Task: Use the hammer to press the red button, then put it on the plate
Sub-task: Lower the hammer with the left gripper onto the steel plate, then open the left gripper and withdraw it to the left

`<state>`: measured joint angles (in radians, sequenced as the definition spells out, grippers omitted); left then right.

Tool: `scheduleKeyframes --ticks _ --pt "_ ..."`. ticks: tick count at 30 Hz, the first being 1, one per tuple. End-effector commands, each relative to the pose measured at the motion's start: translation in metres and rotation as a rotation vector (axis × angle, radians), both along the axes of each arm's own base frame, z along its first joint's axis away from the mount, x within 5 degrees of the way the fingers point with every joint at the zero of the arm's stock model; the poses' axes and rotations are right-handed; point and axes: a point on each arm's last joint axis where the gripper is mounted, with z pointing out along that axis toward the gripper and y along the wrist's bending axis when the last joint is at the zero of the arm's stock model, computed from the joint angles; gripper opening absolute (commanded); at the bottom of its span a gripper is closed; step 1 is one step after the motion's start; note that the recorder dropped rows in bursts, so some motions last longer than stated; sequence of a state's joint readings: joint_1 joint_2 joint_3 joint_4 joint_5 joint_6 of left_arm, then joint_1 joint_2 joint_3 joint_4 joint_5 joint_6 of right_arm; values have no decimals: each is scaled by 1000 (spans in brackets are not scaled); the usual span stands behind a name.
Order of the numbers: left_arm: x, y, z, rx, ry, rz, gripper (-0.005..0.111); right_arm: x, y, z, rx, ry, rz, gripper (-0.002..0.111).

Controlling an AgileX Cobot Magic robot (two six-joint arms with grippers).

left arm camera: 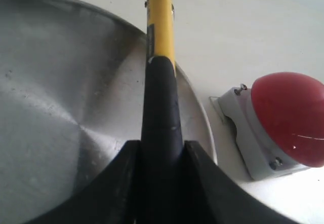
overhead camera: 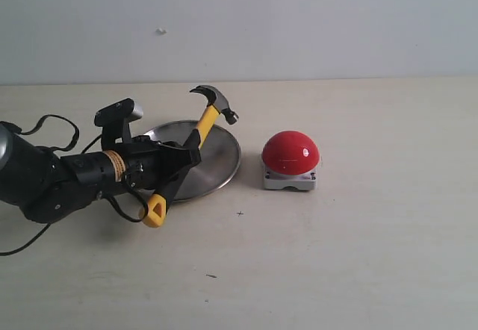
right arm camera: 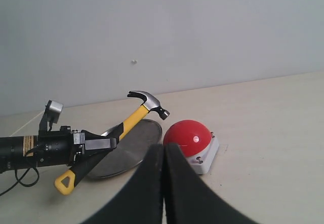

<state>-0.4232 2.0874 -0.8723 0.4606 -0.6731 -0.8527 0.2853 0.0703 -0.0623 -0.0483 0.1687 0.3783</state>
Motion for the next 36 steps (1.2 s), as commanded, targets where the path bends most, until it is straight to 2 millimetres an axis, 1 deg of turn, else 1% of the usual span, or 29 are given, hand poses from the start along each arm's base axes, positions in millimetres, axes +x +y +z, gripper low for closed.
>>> scheduleKeyframes --ticks 1,7,13,24,26,28,35,36 --pt "7 -3 14 -94 -96 5 0 0 0 -1 -4 -1 1 0" --pt "7 -2 9 -91 -83 18 0 0 0 -1 -4 -1 1 0" --pt "8 0 -4 -97 -40 59 0 0 0 -2 -5 3 1 0" --pt "7 2 -6 -82 -20 70 0 0 0 -2 -5 3 1 0" --pt "7 1 -6 -79 -21 62 3 0 0 -2 -5 3 1 0" --pt "7 1 -6 -76 -22 55 9 0 0 -2 -5 3 1 0" --pt "7 1 -6 -70 -18 54 40 0 0 -2 -5 3 1 0" --pt "7 1 -6 -70 -18 54 43 0 0 -2 -5 3 1 0"
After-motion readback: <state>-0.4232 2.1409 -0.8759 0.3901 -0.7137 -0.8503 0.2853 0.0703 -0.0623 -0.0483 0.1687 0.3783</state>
